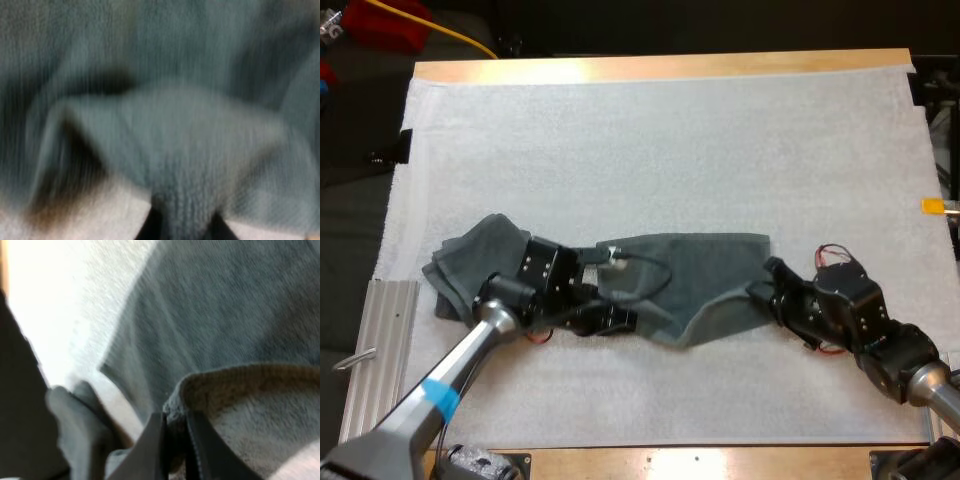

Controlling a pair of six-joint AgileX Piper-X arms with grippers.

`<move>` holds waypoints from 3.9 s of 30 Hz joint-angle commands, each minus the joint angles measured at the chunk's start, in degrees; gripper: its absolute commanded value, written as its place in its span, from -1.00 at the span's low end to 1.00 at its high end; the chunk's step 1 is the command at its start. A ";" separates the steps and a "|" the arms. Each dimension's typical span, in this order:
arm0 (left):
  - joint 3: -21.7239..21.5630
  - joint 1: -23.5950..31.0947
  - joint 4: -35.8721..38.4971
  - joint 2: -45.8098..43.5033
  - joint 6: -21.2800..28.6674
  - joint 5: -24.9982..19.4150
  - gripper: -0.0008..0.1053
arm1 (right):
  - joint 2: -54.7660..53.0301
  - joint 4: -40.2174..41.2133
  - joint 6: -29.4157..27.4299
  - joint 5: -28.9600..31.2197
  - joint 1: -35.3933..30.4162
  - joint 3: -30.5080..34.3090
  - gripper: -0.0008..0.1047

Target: Pick towel from pile, fold and stack

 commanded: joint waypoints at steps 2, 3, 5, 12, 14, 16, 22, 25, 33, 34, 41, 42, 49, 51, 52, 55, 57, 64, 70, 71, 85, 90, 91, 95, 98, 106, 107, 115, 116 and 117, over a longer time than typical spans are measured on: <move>-2.15 1.33 -0.51 2.30 -2.08 2.47 -0.95 | 0.94 -1.52 0.06 -2.11 -1.47 -0.35 -0.97; -3.25 2.12 -0.51 3.89 -2.92 3.63 -0.95 | 1.50 -2.04 0.06 -2.29 -2.09 -0.35 -0.97; -4.93 3.20 -0.51 6.39 -4.27 5.85 -0.95 | 2.26 -2.92 0.06 -2.27 -2.90 -0.35 -0.97; -9.40 6.72 -0.51 13.48 -8.58 10.17 -0.95 | 5.07 -7.37 0.44 -1.79 -5.33 -0.35 -0.97; -10.31 7.39 -0.51 15.00 -9.22 10.90 -0.94 | 6.26 -8.29 0.53 -1.79 -5.81 -0.35 -0.97; -11.06 8.05 -0.51 16.44 -9.83 11.38 -0.93 | 7.74 -9.91 0.52 -1.79 -6.22 -0.35 -0.97; -11.68 9.39 -3.23 19.44 -14.57 13.05 -0.93 | 10.47 -12.42 0.52 1.04 -6.21 -0.35 -0.97; -11.68 9.55 -5.09 20.00 -16.38 13.07 -0.93 | 11.14 -12.70 1.02 3.49 -6.21 -0.35 -0.97; -11.68 9.55 -8.98 20.13 -21.16 10.03 -0.93 | 11.13 -12.68 1.61 8.74 -6.21 -0.35 -0.97; -11.68 9.55 -8.97 20.13 -21.22 9.29 -0.93 | 11.13 -12.68 1.61 8.94 -6.21 -0.35 -0.97; -11.68 9.55 -8.97 20.13 -21.21 6.70 -0.93 | 11.13 -12.68 1.61 10.26 -6.21 -0.35 -0.97; -11.68 9.55 -8.97 20.13 -21.21 6.38 -0.93 | 11.13 -12.68 1.61 10.26 -6.21 -0.35 -0.97; -11.68 9.55 -9.33 20.13 -21.21 6.11 -0.50 | 11.13 -12.87 1.61 10.26 -6.21 -0.35 -0.92; -11.68 9.55 -9.44 20.13 -21.16 6.47 -0.11 | 11.13 -13.41 1.61 10.26 -6.21 -0.35 -0.77; -11.68 9.55 -9.43 20.13 -21.05 7.01 0.07 | 11.13 -13.77 1.61 10.19 -6.21 -0.35 -0.69; -11.68 9.55 -10.01 19.94 -18.96 8.56 0.36 | 11.13 -16.17 1.39 9.64 -6.21 -0.35 -0.24; -11.68 9.55 -10.62 19.21 -17.47 9.11 0.29 | 11.13 -18.92 -1.59 9.37 -6.21 -0.35 0.04; -11.68 9.55 -12.60 13.60 -12.11 7.49 0.28 | 11.13 -21.79 -10.89 6.97 -6.21 -0.49 0.21; -11.68 9.55 -12.01 7.90 -7.74 7.46 0.28 | 10.59 -19.51 -15.09 4.15 -6.21 -0.49 0.21; -11.68 9.55 -11.79 7.08 -7.55 7.46 0.28 | 10.20 -18.55 -16.12 4.15 -6.21 -0.49 0.21; -11.68 9.55 -1.46 -5.84 -0.88 4.70 0.28 | -0.76 0.84 -27.57 4.16 -6.21 -0.49 0.21; -11.68 9.55 3.62 -11.51 1.97 1.57 0.28 | -4.30 7.07 -29.31 4.26 -6.21 -0.49 0.21; -11.68 9.55 4.43 -12.34 2.39 1.31 0.28 | -4.88 7.97 -29.95 4.25 -6.21 -0.49 0.21; -11.68 9.55 7.42 -16.23 2.58 1.29 0.28 | -7.23 13.35 -31.10 4.25 -6.21 -1.07 0.21; -11.68 9.55 9.42 -18.87 2.67 1.41 0.28 | -8.69 17.20 -33.89 4.51 -6.21 -2.29 0.21; -11.68 9.55 13.49 -25.86 2.93 1.74 0.28 | -10.80 31.32 -42.31 8.69 -6.21 -9.46 0.21; -11.68 9.55 13.95 -26.33 3.11 1.60 0.28 | -10.81 32.47 -43.53 8.98 -6.21 -10.42 0.21; -11.68 9.55 15.18 -27.14 3.39 0.72 0.28 | -10.72 35.33 -47.76 12.53 -6.38 -13.89 0.21; -11.68 9.55 15.18 -27.14 3.39 0.72 0.28 | -10.54 35.40 -48.17 12.91 -6.82 -13.89 0.21; -11.68 9.55 15.18 -27.14 3.39 0.72 0.28 | -10.28 35.41 -48.99 13.06 -7.65 -13.89 0.21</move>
